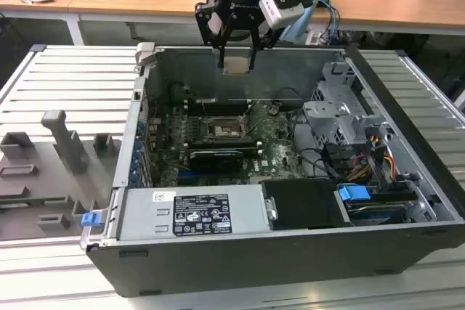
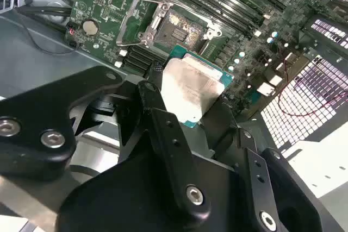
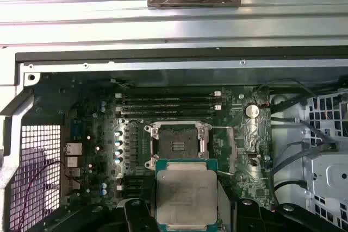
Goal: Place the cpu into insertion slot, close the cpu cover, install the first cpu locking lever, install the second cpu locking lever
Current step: 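Place the cpu into insertion slot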
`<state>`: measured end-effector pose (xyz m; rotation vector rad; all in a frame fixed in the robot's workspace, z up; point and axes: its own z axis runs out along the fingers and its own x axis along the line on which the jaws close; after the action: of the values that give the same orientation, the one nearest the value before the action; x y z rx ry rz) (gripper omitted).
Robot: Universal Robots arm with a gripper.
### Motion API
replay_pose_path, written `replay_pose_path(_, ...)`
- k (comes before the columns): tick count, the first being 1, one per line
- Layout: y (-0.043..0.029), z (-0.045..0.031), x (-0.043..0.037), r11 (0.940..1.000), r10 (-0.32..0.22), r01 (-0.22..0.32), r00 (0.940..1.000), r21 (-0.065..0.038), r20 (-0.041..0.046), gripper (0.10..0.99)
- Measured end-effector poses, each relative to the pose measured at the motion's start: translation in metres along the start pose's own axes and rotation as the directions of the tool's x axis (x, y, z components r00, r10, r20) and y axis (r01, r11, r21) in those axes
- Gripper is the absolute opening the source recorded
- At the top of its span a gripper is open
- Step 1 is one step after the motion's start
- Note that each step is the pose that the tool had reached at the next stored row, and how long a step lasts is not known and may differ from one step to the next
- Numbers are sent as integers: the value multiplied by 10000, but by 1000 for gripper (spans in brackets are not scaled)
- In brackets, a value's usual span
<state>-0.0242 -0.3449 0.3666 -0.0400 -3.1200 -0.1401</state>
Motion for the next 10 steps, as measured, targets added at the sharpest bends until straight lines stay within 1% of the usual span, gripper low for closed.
replay_pose_path(3, 0, 0, 0, 9999, 138, -138, 9999, -2, 12, 541)
replay_pose_path(7, 0, 1, 0, 9986, 532, -532, 9986, -11, 48, 541)
replay_pose_path(10, 0, 2, 0, 9965, 839, -839, 9964, -18, 75, 541)
